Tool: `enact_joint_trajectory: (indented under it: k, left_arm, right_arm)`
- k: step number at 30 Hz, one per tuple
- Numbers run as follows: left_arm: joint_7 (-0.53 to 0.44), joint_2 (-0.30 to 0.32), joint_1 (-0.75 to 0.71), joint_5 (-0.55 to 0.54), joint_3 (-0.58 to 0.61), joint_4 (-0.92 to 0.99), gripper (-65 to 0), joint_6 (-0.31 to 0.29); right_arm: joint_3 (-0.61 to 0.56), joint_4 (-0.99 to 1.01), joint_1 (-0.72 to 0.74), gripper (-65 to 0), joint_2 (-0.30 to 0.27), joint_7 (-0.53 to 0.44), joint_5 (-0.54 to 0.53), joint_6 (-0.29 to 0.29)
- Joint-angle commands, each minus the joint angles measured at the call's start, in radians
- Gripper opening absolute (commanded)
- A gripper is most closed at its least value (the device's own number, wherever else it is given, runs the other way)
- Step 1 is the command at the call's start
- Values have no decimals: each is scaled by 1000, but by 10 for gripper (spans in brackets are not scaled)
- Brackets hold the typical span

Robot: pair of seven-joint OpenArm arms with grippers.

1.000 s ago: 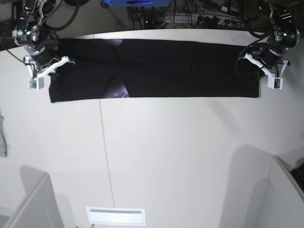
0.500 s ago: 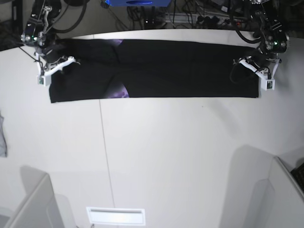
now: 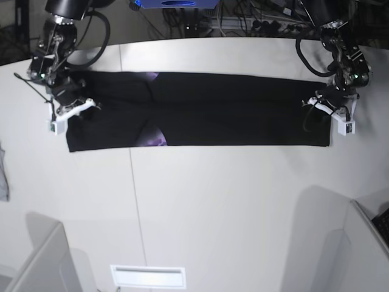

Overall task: Fold the T-shirt properly
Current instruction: 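Grasp both ends of the folded black strip with both grippers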

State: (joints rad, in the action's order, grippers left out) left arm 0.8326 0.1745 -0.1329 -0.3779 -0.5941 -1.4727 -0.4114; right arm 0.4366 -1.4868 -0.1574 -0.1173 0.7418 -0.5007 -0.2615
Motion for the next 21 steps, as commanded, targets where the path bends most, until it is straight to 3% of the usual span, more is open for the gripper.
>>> enact_joint_trajectory:
  k: [1, 9, 16, 21]
  left_arm:
    - [24, 9, 14, 20, 0, 2, -650, 12]
    - [29, 26, 118, 21, 3, 76, -650, 12]
    - [34, 24, 114, 10, -2, -72, -650, 12]
    - [132, 23, 111, 9, -23, -233, -650, 12]
  right_arm:
    - [1, 15, 23, -650, -14, 6, 20, 11]
    - [1, 71, 126, -650, -29, 15, 18, 11]
    - [3, -154, 117, -650, -18, 129, 15, 8]
    - [3, -312, 107, -650, -18, 201, 12, 8]
